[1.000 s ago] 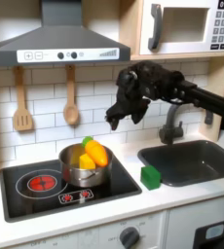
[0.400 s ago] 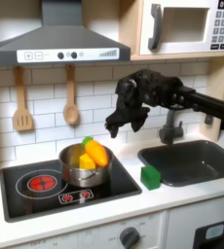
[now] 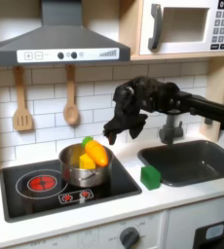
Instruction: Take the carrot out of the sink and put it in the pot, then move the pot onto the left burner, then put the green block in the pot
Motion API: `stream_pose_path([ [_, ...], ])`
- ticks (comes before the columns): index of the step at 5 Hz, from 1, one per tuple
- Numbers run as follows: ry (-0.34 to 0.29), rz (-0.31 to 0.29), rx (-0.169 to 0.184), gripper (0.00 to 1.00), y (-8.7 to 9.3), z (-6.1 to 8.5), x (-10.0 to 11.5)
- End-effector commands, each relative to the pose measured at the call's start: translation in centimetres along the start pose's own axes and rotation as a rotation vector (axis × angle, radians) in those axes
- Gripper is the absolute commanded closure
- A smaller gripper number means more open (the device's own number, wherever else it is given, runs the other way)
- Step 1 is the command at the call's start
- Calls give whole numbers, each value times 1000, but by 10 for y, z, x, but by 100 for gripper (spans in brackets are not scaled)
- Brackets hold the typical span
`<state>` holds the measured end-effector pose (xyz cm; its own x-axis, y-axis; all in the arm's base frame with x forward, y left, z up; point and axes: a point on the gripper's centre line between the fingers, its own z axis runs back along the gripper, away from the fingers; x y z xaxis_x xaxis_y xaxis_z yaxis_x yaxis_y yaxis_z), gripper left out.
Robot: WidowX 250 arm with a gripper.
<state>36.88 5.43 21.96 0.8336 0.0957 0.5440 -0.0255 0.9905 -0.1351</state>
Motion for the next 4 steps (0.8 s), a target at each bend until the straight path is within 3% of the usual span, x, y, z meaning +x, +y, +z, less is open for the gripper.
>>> stream_pose_path([
  [1, 19, 25, 7, 0, 10, -4, -6],
  [4, 10, 43, 24, 0, 23, 1, -9],
])
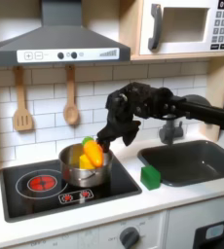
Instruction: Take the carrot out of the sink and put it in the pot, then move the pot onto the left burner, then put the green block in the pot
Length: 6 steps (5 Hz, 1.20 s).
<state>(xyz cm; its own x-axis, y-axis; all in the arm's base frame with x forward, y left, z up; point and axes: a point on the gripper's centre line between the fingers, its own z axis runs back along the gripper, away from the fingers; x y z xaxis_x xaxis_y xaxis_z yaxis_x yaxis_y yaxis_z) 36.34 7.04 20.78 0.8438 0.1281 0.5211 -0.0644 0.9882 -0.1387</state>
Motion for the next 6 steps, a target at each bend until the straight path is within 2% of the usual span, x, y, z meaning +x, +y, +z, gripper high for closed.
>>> stream_pose_path([
  [1, -14, 27, 13, 0, 14, 5, 3],
  [4, -35, 40, 23, 0, 23, 11, 9],
  [5, -32, 36, 15, 0, 19, 12, 5],
  [6, -20, 16, 13, 0, 16, 6, 0],
])
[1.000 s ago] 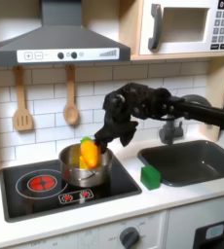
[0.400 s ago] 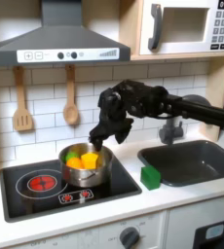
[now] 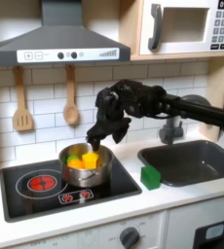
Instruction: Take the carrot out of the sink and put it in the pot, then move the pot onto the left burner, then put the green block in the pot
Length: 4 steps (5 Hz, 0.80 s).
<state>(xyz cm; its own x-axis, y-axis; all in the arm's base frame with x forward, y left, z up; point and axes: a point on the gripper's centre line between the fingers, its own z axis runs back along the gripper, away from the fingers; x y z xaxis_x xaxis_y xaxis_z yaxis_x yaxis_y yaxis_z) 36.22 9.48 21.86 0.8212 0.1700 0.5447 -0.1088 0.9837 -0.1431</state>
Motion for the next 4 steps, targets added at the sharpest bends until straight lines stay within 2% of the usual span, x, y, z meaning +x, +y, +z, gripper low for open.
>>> stream_pose_path([
  [1, 30, -35, -5, 0, -6, -15, -13],
  [2, 33, -42, -19, 0, -14, -17, -13],
  [3, 39, -55, -18, 0, -18, -20, -16],
  [4, 66, -62, -2, 0, -14, -30, -23],
])
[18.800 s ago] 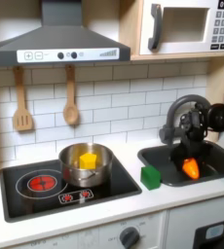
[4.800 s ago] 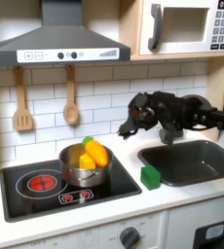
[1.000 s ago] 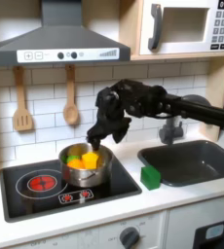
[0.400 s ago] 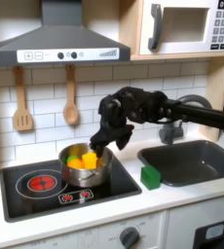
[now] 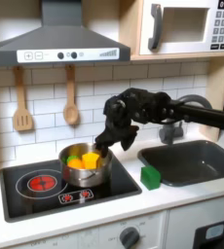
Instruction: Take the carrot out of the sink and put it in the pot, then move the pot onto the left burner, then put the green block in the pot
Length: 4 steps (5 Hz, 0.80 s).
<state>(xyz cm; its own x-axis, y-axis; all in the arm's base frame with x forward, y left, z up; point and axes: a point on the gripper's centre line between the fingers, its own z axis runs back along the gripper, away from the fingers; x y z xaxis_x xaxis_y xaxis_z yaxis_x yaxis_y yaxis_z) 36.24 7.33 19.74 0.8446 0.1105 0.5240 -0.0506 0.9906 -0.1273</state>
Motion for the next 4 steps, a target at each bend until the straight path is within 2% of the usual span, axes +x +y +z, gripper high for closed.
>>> stream_pose_path([
  [1, 52, -8, 31, 0, 9, -19, -10],
  [2, 80, -53, 98, 0, 18, -24, -1],
  [3, 105, -68, 107, 0, 27, -31, 10],
  [4, 121, -84, 88, 0, 27, -34, 16],
])
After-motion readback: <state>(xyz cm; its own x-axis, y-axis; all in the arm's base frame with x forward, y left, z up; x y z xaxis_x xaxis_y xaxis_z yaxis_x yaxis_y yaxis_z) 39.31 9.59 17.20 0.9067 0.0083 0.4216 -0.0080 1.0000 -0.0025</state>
